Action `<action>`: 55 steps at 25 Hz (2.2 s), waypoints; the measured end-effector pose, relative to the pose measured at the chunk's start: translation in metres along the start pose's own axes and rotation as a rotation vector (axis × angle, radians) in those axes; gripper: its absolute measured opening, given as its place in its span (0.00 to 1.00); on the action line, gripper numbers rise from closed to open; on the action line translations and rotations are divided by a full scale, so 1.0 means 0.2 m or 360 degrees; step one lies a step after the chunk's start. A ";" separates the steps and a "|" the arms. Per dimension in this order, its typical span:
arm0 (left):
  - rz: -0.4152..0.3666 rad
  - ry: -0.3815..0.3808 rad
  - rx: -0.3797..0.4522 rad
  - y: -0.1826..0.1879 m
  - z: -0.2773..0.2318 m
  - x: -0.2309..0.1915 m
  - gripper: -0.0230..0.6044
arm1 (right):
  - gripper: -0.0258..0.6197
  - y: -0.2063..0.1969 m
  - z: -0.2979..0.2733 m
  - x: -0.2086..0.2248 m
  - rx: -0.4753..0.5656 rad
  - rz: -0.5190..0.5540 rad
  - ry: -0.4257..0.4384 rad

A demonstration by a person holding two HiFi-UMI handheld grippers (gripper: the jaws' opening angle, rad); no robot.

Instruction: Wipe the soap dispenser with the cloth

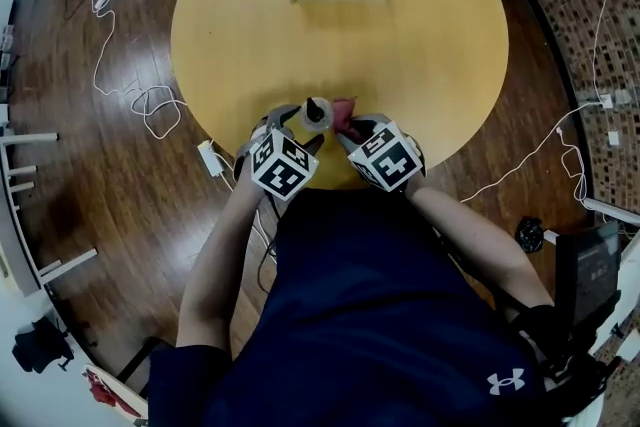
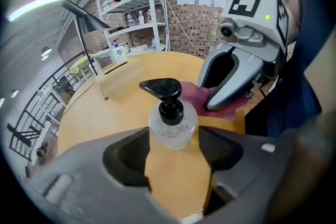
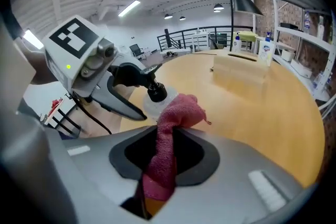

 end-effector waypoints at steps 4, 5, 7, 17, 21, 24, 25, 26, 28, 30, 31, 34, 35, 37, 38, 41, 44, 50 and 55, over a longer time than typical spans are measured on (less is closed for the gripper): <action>0.0240 0.0180 0.0044 0.00 0.00 -0.01 0.48 | 0.18 -0.09 -0.17 -0.01 -0.0163 0.0032 -0.0022; 0.0318 0.0225 0.0060 0.00 -0.01 0.00 0.48 | 0.18 -0.12 -0.21 -0.01 -0.0197 0.0047 -0.0026; 0.0446 0.0281 0.0098 -0.01 0.00 0.01 0.48 | 0.18 -0.16 -0.27 -0.01 -0.0230 0.0051 -0.0029; -0.0144 -0.0132 0.0056 0.02 0.03 -0.02 0.54 | 0.18 -0.04 -0.04 -0.05 -0.0087 0.0161 0.0034; -0.0066 -0.0023 0.0033 0.03 0.01 -0.03 0.50 | 0.18 -0.14 -0.26 -0.02 -0.0264 0.0186 0.0001; 0.0262 0.0172 0.0116 0.02 0.00 -0.02 0.50 | 0.18 -0.25 -0.35 -0.01 -0.0403 0.0005 0.0051; 0.0364 0.0229 0.0139 0.02 0.00 -0.01 0.50 | 0.18 -0.26 -0.33 -0.01 -0.0406 -0.0064 0.0079; 0.0446 0.0257 0.0165 0.02 0.01 0.01 0.50 | 0.18 -0.25 -0.29 -0.02 -0.0374 -0.0110 0.0102; 0.0537 0.0211 0.0229 0.03 0.03 0.04 0.50 | 0.18 -0.15 -0.16 -0.03 -0.0235 -0.0128 0.0126; 0.0485 0.0122 0.0258 0.02 0.07 0.04 0.51 | 0.18 -0.05 -0.02 -0.05 -0.0101 -0.0082 0.0132; 0.0408 0.0090 0.0248 0.01 0.09 0.04 0.51 | 0.18 -0.03 0.02 -0.05 -0.0063 -0.0043 0.0134; 0.0107 0.0006 0.0140 -0.01 0.08 0.02 0.51 | 0.18 -0.08 -0.04 -0.05 -0.0102 0.0040 0.0123; 0.0008 -0.0019 0.0085 -0.01 0.06 0.02 0.51 | 0.18 -0.11 -0.09 -0.05 -0.0150 0.0041 0.0111; -0.0136 -0.0022 -0.0017 -0.02 0.02 0.01 0.50 | 0.18 -0.17 -0.21 -0.04 -0.0255 0.0015 0.0080; -0.0149 -0.0002 -0.0042 -0.02 0.01 0.01 0.49 | 0.18 -0.21 -0.26 -0.03 -0.0309 0.0000 0.0068; 0.0077 0.0110 0.0018 -0.01 0.01 0.01 0.49 | 0.18 -0.29 -0.34 -0.03 -0.0437 -0.0078 0.0073; 0.0390 0.0232 0.0131 0.00 0.02 0.04 0.49 | 0.18 -0.24 -0.25 -0.05 -0.0374 -0.0147 0.0126; 0.0410 0.0052 0.0248 -0.02 0.09 0.05 0.50 | 0.18 -0.05 0.01 -0.09 -0.0088 -0.0077 0.0176; -0.0034 -0.0026 0.0004 -0.03 0.02 0.02 0.50 | 0.18 -0.20 -0.24 -0.07 -0.0312 -0.0104 0.0126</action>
Point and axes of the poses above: the fingertips, and each gripper's own axes: z backward along the fingers, x to its right, y out of its top, the point moved 2 cm from there along z, backward along the fingers, and after that the axes turned 13 degrees about -y, right-handed, at the moved point
